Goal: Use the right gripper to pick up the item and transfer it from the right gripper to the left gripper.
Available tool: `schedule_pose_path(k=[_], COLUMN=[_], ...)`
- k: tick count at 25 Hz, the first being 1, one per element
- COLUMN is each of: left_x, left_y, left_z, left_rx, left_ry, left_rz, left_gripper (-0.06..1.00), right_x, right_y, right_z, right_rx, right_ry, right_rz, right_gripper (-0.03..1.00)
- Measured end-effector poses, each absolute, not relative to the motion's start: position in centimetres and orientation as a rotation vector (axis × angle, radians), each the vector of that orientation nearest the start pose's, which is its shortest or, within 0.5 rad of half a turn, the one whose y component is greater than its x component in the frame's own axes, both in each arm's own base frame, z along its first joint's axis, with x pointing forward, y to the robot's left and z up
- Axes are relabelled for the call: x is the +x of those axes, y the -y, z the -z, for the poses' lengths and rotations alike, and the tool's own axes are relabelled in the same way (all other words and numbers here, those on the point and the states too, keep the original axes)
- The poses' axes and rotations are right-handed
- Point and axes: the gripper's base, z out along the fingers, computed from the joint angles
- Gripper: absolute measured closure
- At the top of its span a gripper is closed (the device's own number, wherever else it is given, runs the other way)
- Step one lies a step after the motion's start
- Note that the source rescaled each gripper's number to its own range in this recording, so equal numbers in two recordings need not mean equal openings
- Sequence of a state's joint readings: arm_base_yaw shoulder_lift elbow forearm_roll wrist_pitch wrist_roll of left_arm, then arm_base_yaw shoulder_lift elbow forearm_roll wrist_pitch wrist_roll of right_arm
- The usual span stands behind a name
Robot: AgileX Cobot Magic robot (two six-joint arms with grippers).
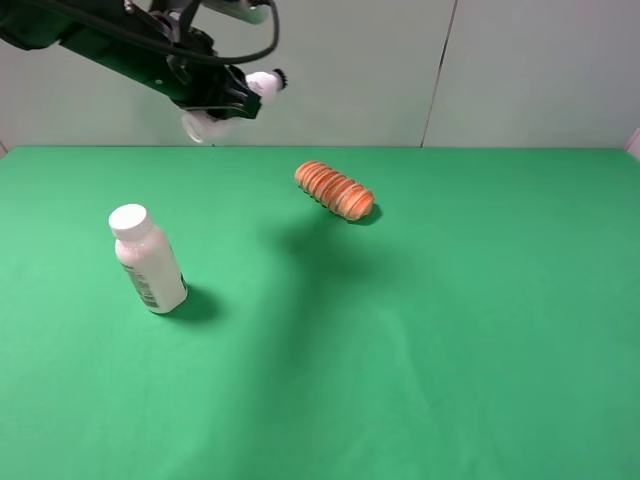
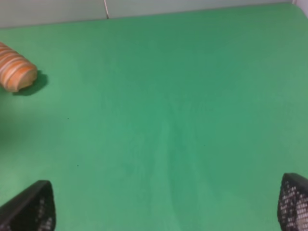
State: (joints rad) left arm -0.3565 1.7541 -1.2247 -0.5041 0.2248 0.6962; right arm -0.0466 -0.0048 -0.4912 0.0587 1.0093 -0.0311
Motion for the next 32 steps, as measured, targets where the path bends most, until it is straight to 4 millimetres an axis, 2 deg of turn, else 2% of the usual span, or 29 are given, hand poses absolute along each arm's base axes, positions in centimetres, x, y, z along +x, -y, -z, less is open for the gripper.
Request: schedule_pose_path(k=[8, 13, 20, 27, 32], left_x=[37.1, 36.0, 34.4, 33.6, 33.4], left_y=[9.9, 8.1, 5.2, 2.4, 1.8], left_z=[-22.3, -19.7, -16.9, -15.7, -15.2], left_rx=[0.497, 0.414, 0.312, 0.215, 0.144], left_ry=[-2.223, -2.227, -2.240, -2.236, -2.228], left_rz=[0.106, 0.047, -0.034, -0.106, -0.111], left_gripper=[0.94, 0.94, 0.94, 0.94, 0.94], right_x=[-0.2, -0.2, -0.2, -0.2, -0.2], right_y=[-0.5, -0.5, -0.5, -0.5, -0.5], right_z=[-27.9, -27.9, -27.9, -27.9, -27.9], right_rx=[0.015, 0.015, 0.015, 0.015, 0.015], right_ry=[-1.996, -1.997, -1.997, -1.997, -1.997], right_rz=[-0.020, -0.020, -0.020, -0.020, -0.020], right_gripper=[-0.03, -0.03, -0.03, -0.03, -0.03])
